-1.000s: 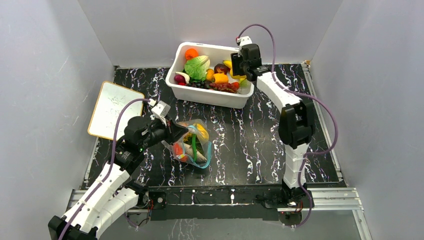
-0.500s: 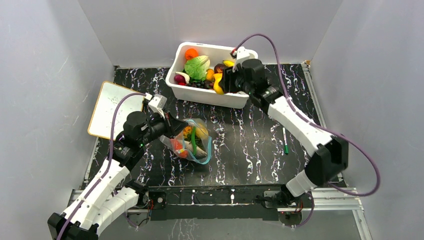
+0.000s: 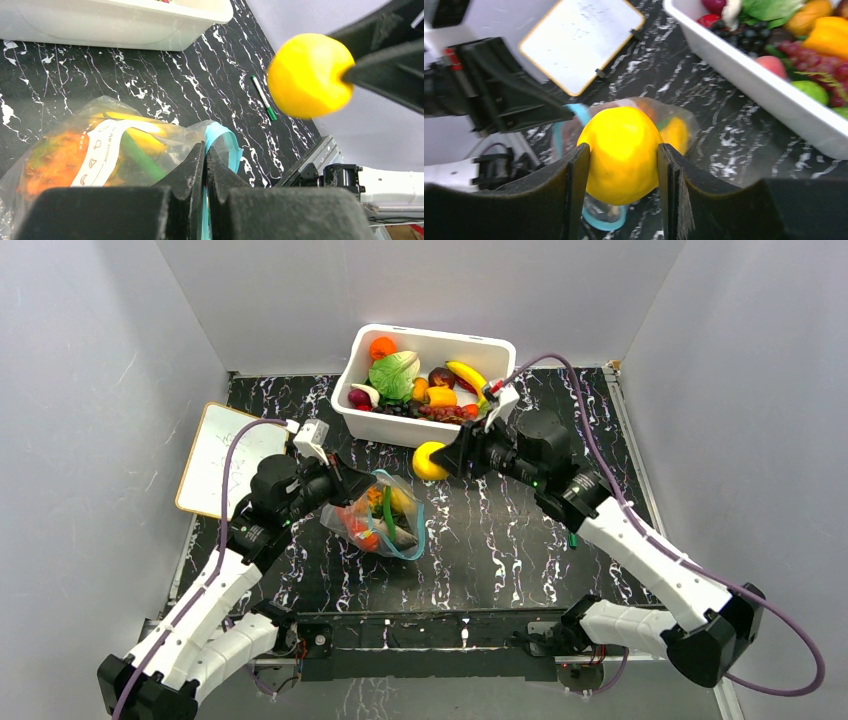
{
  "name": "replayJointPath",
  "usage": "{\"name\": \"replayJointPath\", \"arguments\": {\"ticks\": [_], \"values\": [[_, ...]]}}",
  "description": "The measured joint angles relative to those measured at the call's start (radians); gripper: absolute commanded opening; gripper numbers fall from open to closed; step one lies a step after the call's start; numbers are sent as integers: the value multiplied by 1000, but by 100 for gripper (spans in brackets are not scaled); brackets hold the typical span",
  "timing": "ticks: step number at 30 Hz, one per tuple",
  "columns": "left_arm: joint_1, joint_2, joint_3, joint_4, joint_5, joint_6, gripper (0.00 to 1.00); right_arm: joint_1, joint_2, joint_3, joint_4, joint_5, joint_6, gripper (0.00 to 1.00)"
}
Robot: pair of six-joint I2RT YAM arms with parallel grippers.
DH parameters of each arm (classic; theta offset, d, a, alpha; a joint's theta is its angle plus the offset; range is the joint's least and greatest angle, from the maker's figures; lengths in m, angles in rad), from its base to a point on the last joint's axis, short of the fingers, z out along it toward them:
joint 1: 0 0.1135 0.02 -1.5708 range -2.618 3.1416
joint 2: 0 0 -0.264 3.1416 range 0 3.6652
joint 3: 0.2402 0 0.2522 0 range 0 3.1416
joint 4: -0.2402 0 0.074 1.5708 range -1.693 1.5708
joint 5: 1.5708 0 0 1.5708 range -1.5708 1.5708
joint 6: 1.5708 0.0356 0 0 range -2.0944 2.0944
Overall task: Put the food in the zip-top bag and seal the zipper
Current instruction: Place the fake fruit in the zipper food storage bag.
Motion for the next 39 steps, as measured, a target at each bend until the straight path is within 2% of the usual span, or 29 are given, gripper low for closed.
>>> {"name": "replayJointPath", "arguments": {"ticks": [5,12,19,27,32,39], "values": [[0,18,4,14,-13,-37,0,42,-72,-77,61,-63,87,26],[0,29,4,35,-23,-76,0,135,-76,-151,154,-89,198,26],[0,30,4,36,-24,-98,0,218,-39,-201,225,-36,269,25],[0,28,4,37,-23,-119,0,237,6,-253,289,61,288,27],[0,23,4,39,-19,-134,0,241,53,-286,328,106,288,37],[0,22,4,45,-10,-149,0,257,81,-290,329,138,231,59]]}}
